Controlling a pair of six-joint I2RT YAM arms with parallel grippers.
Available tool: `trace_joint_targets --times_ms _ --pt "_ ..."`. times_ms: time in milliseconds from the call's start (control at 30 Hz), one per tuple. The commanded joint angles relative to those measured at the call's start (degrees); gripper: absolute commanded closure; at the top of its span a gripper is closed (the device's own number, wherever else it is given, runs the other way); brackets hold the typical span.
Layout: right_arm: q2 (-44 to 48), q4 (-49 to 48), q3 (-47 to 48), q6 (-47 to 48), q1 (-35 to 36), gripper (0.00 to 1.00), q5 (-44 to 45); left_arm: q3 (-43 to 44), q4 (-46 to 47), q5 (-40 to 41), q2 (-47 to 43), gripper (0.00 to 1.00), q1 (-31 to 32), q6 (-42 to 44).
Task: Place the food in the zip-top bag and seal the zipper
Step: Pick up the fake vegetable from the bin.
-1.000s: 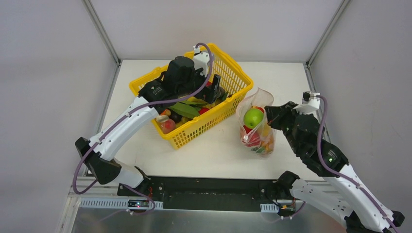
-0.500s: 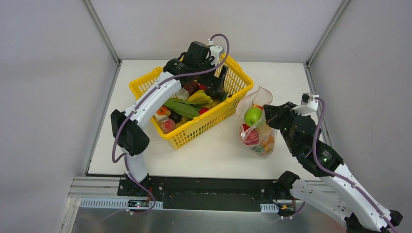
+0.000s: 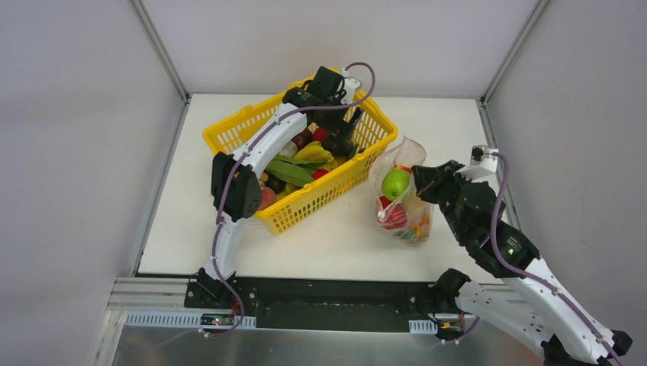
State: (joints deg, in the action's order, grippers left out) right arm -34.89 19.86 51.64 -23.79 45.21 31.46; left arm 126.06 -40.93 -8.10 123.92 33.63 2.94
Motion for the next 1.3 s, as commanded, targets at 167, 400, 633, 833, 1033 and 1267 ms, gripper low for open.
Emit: trace_joint_targets --times_ms 167,400,633,833,1033,1267 --pt "0.3 -2.46 2.12 1.44 0.09 0.99 -0.98 1.28 -1.22 3.62 5.08 0.01 -0.8 2.49" --pt "0.24 -1.72 2.71 0.67 0.08 0.99 -2.1 -0.48 1.47 3.04 7.34 0.23 -0.76 -2.65" --pt "1.76 -0.41 2.68 -0.05 0.13 0.99 -1.54 -7.44 5.28 2.41 0.43 0.61 -0.76 -6.9" --pt "2.28 0.08 2.54 -0.41 0.1 0.99 -1.58 -9.55 6.0 0.38 -6.95 0.77 -0.76 -8.06" --pt "2.48 0.18 2.59 -0.51 0.14 0.99 -1.8 -13.14 8.48 -1.41 -14.57 0.77 -0.76 -9.99" --pt "2.0 0.27 2.59 -0.8 0.14 0.99 -2.93 -16.79 9.79 -2.17 -21.26 0.77 -0.8 -10.57"
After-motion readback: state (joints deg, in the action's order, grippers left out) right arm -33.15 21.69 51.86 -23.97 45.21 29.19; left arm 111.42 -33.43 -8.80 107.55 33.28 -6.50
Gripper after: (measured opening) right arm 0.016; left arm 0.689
